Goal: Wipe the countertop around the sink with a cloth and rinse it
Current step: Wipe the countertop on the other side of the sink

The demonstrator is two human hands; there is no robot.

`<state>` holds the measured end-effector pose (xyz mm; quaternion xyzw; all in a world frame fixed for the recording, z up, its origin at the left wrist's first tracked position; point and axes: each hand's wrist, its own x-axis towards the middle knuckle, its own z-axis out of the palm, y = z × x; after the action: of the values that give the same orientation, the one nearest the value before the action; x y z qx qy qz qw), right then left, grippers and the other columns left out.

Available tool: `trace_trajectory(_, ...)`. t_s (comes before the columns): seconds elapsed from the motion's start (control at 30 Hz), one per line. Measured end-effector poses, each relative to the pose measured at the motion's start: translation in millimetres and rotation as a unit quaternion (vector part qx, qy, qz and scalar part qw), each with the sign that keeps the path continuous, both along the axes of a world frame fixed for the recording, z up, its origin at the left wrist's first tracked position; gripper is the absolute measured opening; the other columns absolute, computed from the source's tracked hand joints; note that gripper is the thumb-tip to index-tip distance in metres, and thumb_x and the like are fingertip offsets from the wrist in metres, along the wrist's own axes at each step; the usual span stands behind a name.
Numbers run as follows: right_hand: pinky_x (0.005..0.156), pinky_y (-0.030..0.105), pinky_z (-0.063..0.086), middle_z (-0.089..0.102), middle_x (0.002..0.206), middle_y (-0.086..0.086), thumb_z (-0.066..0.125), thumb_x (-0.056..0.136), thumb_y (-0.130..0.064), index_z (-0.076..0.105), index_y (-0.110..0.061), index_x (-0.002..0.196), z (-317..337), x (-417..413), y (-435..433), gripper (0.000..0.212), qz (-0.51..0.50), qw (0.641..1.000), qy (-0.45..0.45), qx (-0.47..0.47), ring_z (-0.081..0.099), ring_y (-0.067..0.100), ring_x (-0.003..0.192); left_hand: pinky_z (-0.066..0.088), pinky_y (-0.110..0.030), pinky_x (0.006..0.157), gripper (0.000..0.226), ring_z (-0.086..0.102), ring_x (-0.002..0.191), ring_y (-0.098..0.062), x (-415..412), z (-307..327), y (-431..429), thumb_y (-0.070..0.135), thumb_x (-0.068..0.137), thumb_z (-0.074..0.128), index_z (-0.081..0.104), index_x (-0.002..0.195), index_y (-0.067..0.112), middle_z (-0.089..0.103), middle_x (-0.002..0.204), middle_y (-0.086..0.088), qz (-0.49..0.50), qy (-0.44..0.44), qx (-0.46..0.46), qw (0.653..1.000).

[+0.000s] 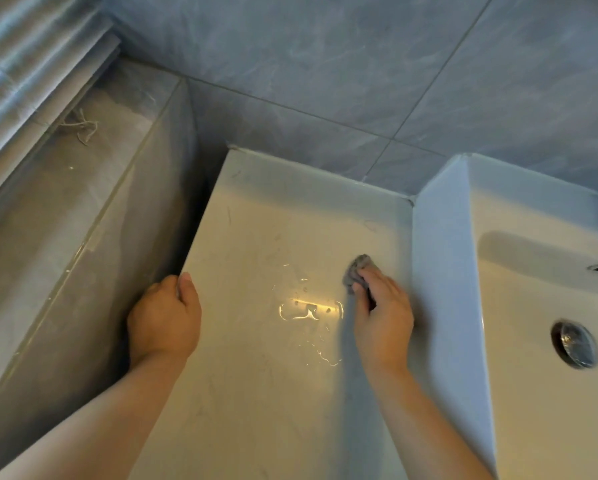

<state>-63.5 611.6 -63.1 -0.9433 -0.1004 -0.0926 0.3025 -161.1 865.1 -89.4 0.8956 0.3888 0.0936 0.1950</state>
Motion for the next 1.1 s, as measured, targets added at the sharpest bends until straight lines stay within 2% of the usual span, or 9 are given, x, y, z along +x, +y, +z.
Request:
trace_trajectory(0.17,0.084,0.017,0.049,0.071,0.098,-0.012,0.061,0.089,-0.006,0.072,-0.020,0.103,21.7,-24.8,-2.1,0.023,-0.040,0.984,0.084,0.150,0.065,0.003,0.093,0.031,-0.036,0.056,0.042,0.056,0.068,-0.043,0.6,2.4,-1.3,0.026,0.099,0.036,0.058,0.079,-0.003,0.061,0.078,-0.028,-0.005,0.003,0.006,1.000)
trace_trajectory(0.27,0.084,0.018,0.048,0.070,0.098,-0.010,0.058,0.091,-0.007,0.071,-0.017,0.103,40.5,-18.5,-3.3,0.020,-0.094,0.978,-0.003,0.186,0.064,0.005,0.093,0.034,-0.038,0.056,0.042,0.056,0.067,-0.044,0.6,0.2,-0.5,0.025,0.099,0.036,0.058,0.078,-0.004,0.061,0.077,-0.030,-0.006,-0.004,0.011,1.000)
trace_trajectory(0.4,0.089,0.023,0.044,0.069,0.107,-0.003,0.054,0.092,-0.010,0.068,-0.009,0.110,30.3,-3.6,-9.9,0.023,-0.090,0.989,-0.084,0.087,0.060,0.016,0.098,0.040,-0.042,0.058,0.044,0.057,0.068,-0.044,-0.3,-1.2,0.3,0.026,0.099,0.035,0.057,0.078,-0.005,0.061,0.079,-0.030,-0.007,-0.002,0.014,1.000)
trace_trajectory(0.53,0.100,0.020,0.031,0.056,0.135,0.001,0.058,0.093,-0.026,0.052,-0.012,0.135,2.2,1.8,-9.7,0.044,-0.034,0.998,0.040,-0.023,0.051,0.022,0.120,0.031,-0.038,0.057,0.043,0.056,0.068,-0.045,-0.5,-1.3,-0.1,0.025,0.099,0.035,0.057,0.079,-0.005,0.061,0.079,-0.031,-0.004,-0.006,0.014,1.000)
trace_trajectory(0.6,0.102,0.022,0.030,0.050,0.142,0.000,0.059,0.092,-0.030,0.049,-0.013,0.137,-5.7,-1.2,-7.4,0.050,-0.033,0.997,0.042,-0.049,0.047,0.020,0.124,0.030,-0.037,0.056,0.043,0.056,0.068,-0.045,-0.1,-1.5,-0.4,0.025,0.100,0.035,0.057,0.079,-0.005,0.061,0.078,-0.031,-0.007,-0.008,0.014,1.000)
trace_trajectory(0.73,0.093,0.036,0.044,0.066,0.122,0.001,0.064,0.088,-0.028,0.062,-0.014,0.124,-10.5,-1.7,-3.3,0.039,-0.078,0.995,-0.010,-0.055,0.055,0.025,0.105,0.030,-0.036,0.056,0.043,0.057,0.070,-0.045,-0.5,-1.5,-0.3,0.026,0.100,0.035,0.058,0.080,-0.005,0.061,0.080,-0.031,-0.004,-0.010,0.006,1.000)
trace_trajectory(0.83,0.088,0.030,0.044,0.069,0.112,-0.001,0.066,0.087,-0.021,0.066,-0.017,0.120,-9.9,-4.8,0.4,0.033,-0.083,0.997,0.000,-0.005,0.052,0.022,0.099,0.031,-0.036,0.057,0.044,0.056,0.071,-0.044,-0.8,-0.7,-0.5,0.028,0.100,0.034,0.057,0.080,-0.004,0.061,0.081,-0.030,-0.004,-0.008,0.004,1.000)
trace_trajectory(0.97,0.085,0.014,0.035,0.068,0.107,-0.012,0.066,0.087,-0.014,0.068,-0.020,0.117,-7.7,-27.0,0.4,0.031,-0.039,0.998,0.009,0.038,0.052,0.017,0.099,0.030,-0.036,0.057,0.044,0.056,0.071,-0.044,-0.7,-0.2,-0.9,0.028,0.100,0.034,0.057,0.080,-0.004,0.061,0.082,-0.030,-0.004,-0.008,0.003,1.000)
trace_trajectory(1.1,0.082,0.011,0.040,0.059,0.094,-0.029,0.068,0.084,-0.008,0.071,-0.023,0.111,0.8,-48.7,0.5,0.031,0.010,0.996,0.042,0.084,0.057,0.013,0.095,0.029,-0.035,0.057,0.044,0.056,0.071,-0.043,-0.5,1.5,-1.6,0.028,0.100,0.034,0.057,0.080,-0.003,0.061,0.082,-0.030,-0.002,-0.009,-0.004,1.000)
